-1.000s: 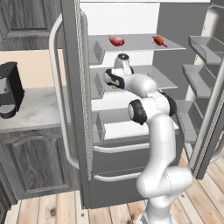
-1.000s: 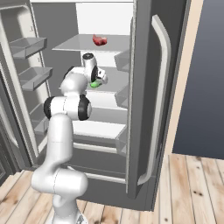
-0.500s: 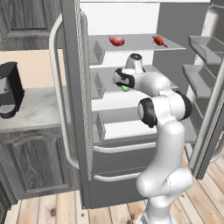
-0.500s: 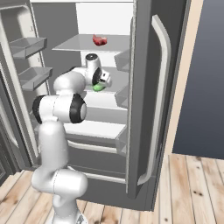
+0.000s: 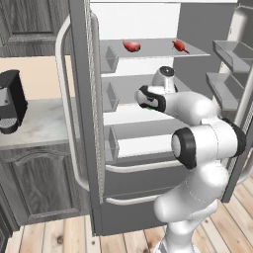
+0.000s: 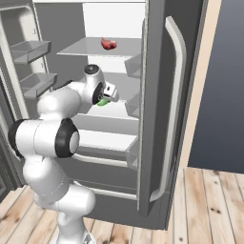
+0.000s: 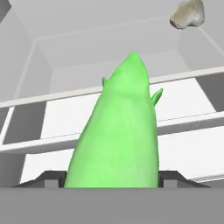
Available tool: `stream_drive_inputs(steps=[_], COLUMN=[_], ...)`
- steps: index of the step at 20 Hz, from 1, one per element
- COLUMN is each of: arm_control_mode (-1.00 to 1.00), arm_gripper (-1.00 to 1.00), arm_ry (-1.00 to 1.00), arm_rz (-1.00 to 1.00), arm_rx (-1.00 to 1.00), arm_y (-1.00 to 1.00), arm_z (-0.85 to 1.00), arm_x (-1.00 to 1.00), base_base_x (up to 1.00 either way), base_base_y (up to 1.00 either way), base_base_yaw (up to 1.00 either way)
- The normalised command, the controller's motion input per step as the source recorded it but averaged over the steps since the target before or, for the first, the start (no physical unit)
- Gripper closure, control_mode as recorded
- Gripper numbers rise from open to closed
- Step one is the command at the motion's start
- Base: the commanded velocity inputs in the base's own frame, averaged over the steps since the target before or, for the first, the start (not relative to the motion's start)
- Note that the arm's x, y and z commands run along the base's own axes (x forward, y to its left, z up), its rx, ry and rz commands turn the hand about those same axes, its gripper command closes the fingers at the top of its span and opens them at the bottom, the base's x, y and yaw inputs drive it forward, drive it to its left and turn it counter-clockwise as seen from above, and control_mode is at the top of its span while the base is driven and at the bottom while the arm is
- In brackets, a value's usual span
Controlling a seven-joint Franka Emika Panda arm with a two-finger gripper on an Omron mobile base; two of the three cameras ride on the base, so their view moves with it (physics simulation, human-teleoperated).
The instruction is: Gather the garlic and corn from the fridge and place them on a tray on the dining counter. Then gather the steak and fish from the fridge and place them on the other tray.
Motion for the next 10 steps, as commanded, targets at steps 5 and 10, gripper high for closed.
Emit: stream_drive_inputs(steps=[5,10], arm_control_mode=[-1.0,-1.0], arm_gripper=[1.0,1.0], arm_ry=[0.0,0.0], arm_rz=[0.01,0.06], arm_rx=[0.0,0.0], arm_y=[-0.01,0.0], arm_z=[0.32,0.01], arm_x=[-1.0,-0.94], base_base_x=[0.0,0.0], base_base_y=[0.0,0.0], base_base_yaw=[0.0,0.0])
